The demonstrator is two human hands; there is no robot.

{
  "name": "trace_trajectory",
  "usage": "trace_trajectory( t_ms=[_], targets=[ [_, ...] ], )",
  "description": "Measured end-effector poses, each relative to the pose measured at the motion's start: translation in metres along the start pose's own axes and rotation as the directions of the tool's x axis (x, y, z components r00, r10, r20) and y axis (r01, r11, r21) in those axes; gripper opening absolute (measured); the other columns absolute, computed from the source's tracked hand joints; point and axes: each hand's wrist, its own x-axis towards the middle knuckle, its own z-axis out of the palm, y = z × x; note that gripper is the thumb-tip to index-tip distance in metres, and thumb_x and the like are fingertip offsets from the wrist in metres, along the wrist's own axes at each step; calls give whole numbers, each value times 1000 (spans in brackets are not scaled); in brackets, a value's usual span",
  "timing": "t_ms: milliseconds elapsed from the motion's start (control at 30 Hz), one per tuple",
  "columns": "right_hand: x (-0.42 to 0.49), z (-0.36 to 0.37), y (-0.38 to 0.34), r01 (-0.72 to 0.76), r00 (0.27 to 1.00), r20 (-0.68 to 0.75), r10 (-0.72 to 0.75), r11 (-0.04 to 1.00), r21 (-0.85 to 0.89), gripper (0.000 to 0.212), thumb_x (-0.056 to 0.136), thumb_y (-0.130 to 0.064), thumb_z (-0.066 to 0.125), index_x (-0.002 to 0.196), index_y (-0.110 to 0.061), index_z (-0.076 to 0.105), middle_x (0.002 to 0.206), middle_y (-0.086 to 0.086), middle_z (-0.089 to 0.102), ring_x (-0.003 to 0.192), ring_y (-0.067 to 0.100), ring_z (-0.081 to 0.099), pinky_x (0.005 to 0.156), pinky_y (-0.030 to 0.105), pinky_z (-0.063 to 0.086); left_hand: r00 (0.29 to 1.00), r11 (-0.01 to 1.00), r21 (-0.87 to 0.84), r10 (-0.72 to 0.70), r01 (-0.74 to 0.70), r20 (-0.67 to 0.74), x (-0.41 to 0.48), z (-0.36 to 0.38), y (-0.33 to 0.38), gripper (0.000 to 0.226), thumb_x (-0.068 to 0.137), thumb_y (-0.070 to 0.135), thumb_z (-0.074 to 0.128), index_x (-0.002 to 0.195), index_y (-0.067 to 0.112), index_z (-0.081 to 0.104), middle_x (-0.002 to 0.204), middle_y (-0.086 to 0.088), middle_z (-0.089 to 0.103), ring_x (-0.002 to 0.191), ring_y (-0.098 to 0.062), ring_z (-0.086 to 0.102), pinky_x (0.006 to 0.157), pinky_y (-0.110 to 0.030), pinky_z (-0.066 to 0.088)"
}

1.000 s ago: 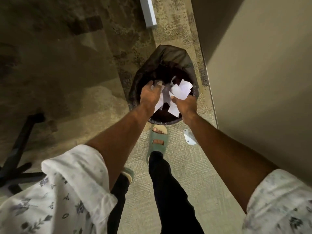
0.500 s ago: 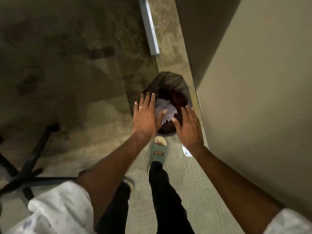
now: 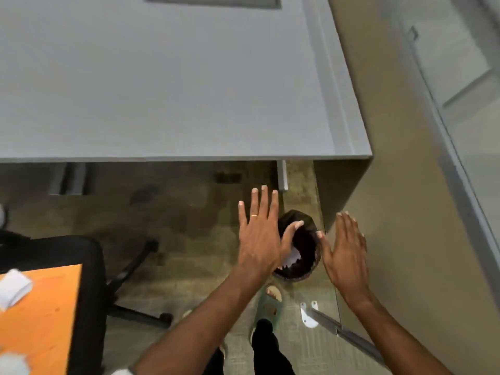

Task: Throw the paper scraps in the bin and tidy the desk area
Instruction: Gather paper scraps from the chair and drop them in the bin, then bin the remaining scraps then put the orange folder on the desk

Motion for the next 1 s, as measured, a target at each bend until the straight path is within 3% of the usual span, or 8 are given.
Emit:
trace_trajectory(
  t_ms=[200, 367, 500, 767, 1000],
  targets=[
    [-37, -58, -95, 150, 987, -48, -153, 987, -61, 80, 99, -67, 18, 157, -14, 29, 167, 9, 23, 154, 28, 19, 123, 55, 24, 993, 999, -3, -33, 33, -115, -59, -103, -55, 86, 98, 74, 18, 161, 19, -1, 169, -7, -11, 154, -24, -20, 123, -55, -13],
    [-63, -63, -192, 313, 949, -34, -315, 948, -57, 83, 98, -73, 16, 159, -17, 23, 169, 7, 16, 156, 26, 14, 124, 55, 19, 970, 985, 10, -165, 170, -179, -119, -151, -130, 87, 98, 74, 16, 161, 18, -1, 169, -8, -12, 154, -27, -20, 123, -58, -12],
    [-85, -54, -280, 465, 885, 45, -463, 885, -33, 79, 101, -67, 26, 161, -17, 16, 170, 4, 5, 157, 23, 5, 126, 53, 13, 902, 930, -29, -363, 367, -233, -172, -171, -197, 88, 96, 76, 12, 161, 18, 0, 169, -9, -10, 155, -27, -19, 123, -60, -8],
    [-135, -1, -437, 806, 578, 204, -790, 591, 3, 79, 99, -68, 25, 161, -20, 15, 170, 3, 4, 157, 21, 2, 126, 54, 13, 593, 674, -190, -726, 714, -349, -279, -188, -316, 88, 95, 77, 12, 162, 18, 7, 170, -10, -1, 156, -28, -10, 123, -62, -1],
    [-184, 62, -542, 964, 220, 304, -927, 255, 80, 77, 101, -66, 29, 159, -16, 23, 169, 7, 14, 157, 25, 11, 125, 54, 18, 261, 357, -290, -910, 888, -321, -362, -170, -380, 90, 96, 76, 18, 161, 14, 15, 169, -12, 8, 157, -31, 1, 122, -64, 5]
  ],
)
